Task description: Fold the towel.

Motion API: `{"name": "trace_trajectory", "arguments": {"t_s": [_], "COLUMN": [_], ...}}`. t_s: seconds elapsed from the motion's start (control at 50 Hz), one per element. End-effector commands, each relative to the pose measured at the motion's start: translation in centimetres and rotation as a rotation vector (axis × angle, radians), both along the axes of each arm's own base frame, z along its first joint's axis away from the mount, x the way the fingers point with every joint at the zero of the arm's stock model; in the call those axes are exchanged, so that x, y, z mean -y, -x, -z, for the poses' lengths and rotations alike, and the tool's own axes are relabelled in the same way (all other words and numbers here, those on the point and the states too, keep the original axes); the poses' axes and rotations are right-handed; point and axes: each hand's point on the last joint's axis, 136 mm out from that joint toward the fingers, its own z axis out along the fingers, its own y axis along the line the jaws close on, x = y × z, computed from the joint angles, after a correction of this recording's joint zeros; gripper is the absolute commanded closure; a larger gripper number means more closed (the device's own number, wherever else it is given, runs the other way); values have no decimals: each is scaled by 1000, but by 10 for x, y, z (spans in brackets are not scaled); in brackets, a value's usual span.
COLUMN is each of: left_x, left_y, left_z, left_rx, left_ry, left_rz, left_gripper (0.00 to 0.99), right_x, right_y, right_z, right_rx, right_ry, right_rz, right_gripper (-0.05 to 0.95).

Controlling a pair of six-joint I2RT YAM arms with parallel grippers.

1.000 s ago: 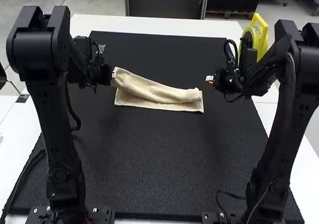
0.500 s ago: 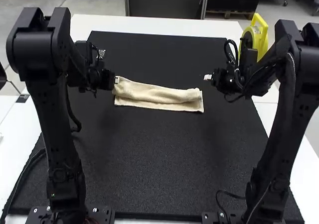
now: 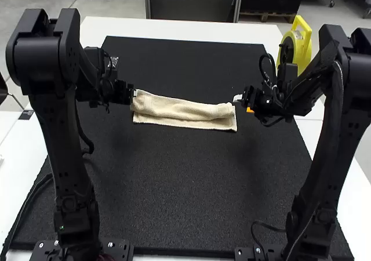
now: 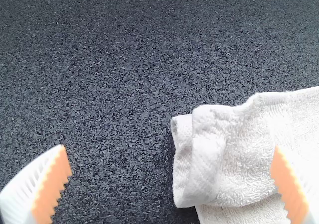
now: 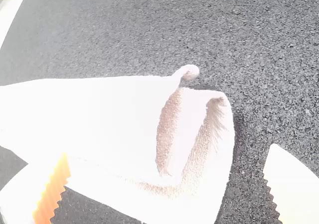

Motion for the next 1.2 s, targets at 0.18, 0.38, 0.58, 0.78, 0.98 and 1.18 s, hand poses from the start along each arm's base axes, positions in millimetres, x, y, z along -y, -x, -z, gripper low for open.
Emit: {"name": "trace_trajectory", "arguments": {"t_s": [0.18, 0.38, 0.58, 0.78, 0.98, 1.18], "left_x": [-3, -1, 1, 3, 4, 4], "left_y": [-1, 1, 5, 9, 10, 10], "left_z": [-23, -27, -35, -39, -45, -51], "left_rx": [49, 52, 71, 81, 96, 107], "left_ry": [-17, -11, -16, -20, -21, -23], "left_rz": [-4, 5, 16, 26, 31, 33], "left_gripper": [56, 56, 56, 56, 56, 56], "right_x": [-12, -25, -30, -29, -29, -29], "right_y": [5, 7, 4, -5, -14, -17], "right_z": [6, 19, 27, 31, 34, 45], "right_rx": [-15, -42, -56, -55, -51, -65], "right_ry": [-19, -16, -15, -9, -7, 0], "right_rz": [-41, -70, -81, -74, -73, -73], "right_gripper": [-2, -2, -2, -2, -2, -2]}}
